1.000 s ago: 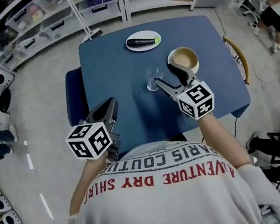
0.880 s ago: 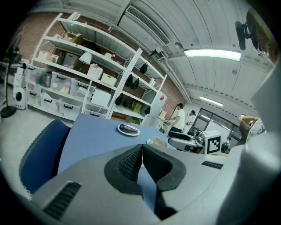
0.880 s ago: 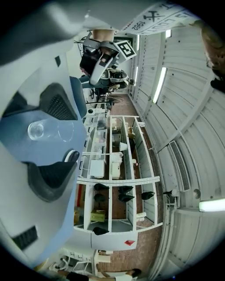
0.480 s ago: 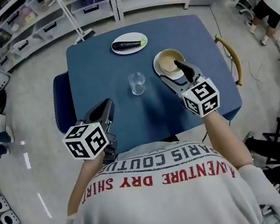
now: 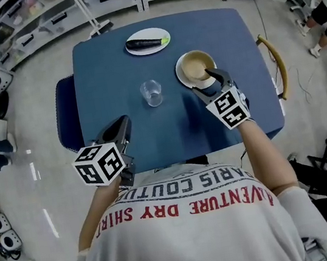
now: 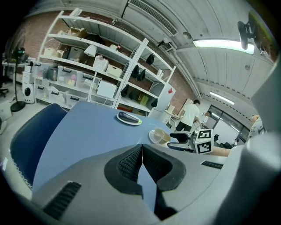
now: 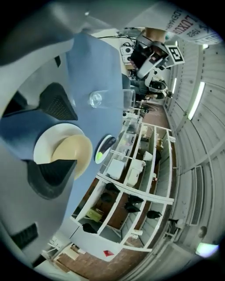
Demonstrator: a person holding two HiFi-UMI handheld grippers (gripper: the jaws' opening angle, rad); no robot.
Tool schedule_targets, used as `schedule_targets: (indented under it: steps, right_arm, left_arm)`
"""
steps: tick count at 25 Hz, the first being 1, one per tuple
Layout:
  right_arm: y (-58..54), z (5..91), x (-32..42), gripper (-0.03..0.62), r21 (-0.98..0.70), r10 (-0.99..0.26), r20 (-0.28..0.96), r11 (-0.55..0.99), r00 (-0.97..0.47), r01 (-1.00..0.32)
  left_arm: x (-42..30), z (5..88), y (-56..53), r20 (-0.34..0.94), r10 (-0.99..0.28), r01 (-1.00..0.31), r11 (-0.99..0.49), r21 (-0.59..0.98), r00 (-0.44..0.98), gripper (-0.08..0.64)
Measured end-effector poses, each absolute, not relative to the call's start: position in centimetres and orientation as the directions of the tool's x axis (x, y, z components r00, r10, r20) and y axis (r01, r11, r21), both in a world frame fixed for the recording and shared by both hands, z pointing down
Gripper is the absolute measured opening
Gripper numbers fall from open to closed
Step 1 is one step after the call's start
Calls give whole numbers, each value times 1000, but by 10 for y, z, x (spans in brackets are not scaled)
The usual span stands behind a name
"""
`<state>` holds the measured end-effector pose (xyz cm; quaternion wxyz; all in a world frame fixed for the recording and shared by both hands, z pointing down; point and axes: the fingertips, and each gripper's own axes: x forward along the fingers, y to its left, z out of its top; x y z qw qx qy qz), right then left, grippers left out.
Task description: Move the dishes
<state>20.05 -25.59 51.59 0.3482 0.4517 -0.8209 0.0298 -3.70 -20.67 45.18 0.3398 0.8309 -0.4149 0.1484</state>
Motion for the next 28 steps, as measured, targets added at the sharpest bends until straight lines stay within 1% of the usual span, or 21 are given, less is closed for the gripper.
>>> schedule_targets:
  steps: [4,7,8,10,12,13,19,28]
  right_arm:
    - [-257,539,195,273,307,-665,668,655,-335,-690]
    - [-260,546,192,210,329,-657,682,669,-323,-667]
    - [-261,547,191,207,329,-655,684,670,-321,-665]
    - [-262,548,191,172,333,-658,684,666,-315,-667]
    - [-263,548,192,101,347,-664,684,661,-302,-665]
    - [-264,548,193,77,355,-666,684,659,-296,-663]
    - [-267,545,192,44,371,-672,688,650,-274,-663]
    - [-263,537,188,34,409,-692,679,633,-244,-657]
  left_arm:
    - [-37,460,-201,549,-588,-803,-399,442,594,28]
    - [-38,460,-199,550,-592,-807,-393,441,589,28]
    - [-39,460,-198,550,-594,-808,-390,442,587,28]
    - [-42,461,-196,551,-599,-812,-381,443,582,28]
    - [-45,462,-196,550,-604,-814,-373,445,577,28]
    - [-46,462,-196,548,-607,-815,-370,446,575,28]
    - [-54,462,-196,541,-614,-814,-361,456,575,28]
    - [-63,459,-195,520,-609,-796,-380,471,599,28]
